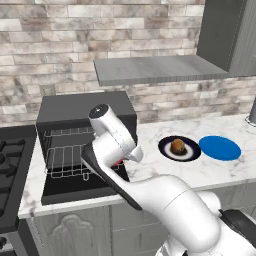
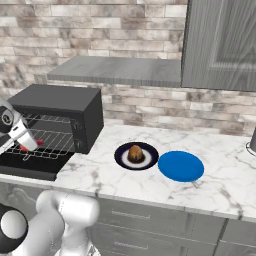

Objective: Open the toaster oven door. Place the bread on the top rack in the toaster oven and place the steak on the bottom rack.

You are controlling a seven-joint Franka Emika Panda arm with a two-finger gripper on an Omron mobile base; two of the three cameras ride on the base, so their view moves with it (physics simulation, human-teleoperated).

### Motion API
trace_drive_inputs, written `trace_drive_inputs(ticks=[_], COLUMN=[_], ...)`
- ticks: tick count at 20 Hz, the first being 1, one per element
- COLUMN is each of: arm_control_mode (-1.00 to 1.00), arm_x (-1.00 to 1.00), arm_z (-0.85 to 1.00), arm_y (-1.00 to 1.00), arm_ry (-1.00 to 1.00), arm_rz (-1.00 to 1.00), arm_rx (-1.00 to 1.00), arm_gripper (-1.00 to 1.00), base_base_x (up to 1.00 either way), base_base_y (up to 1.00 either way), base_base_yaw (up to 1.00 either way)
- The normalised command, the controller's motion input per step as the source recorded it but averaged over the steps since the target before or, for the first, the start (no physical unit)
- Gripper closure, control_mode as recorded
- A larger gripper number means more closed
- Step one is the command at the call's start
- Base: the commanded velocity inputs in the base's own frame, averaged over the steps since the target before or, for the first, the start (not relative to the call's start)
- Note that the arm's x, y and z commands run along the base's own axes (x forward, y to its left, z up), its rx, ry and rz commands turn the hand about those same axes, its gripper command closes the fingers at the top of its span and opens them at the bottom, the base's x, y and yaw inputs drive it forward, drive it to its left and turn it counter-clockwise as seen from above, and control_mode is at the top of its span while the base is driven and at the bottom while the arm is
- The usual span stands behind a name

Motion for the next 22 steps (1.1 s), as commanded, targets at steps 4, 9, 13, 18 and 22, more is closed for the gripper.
trace_drive_inputs(ticks=[4,9,13,18,22], arm_control_mode=[-1.0,-1.0,-1.0,-1.0,-1.0], arm_x=[0.16,0.06,0.12,0.14,0.18], arm_z=[-0.09,-0.05,-0.31,-0.22,-0.17], arm_y=[0.12,0.25,0.25,0.18,0.11], arm_ry=[-0.04,-0.05,-0.12,-0.19,-0.16], arm_rz=[-0.13,-0.11,-0.09,-0.04,-0.01], arm_rx=[0.03,0.02,0.01,0.04,0.06], arm_gripper=[1.0,1.0,1.0,1.0,1.0], base_base_x=[0.0,0.0,0.0,0.0,0.0], base_base_y=[0.0,0.0,0.0,0.0,0.0], base_base_yaw=[0.0,0.0,0.0,0.0,0.0])
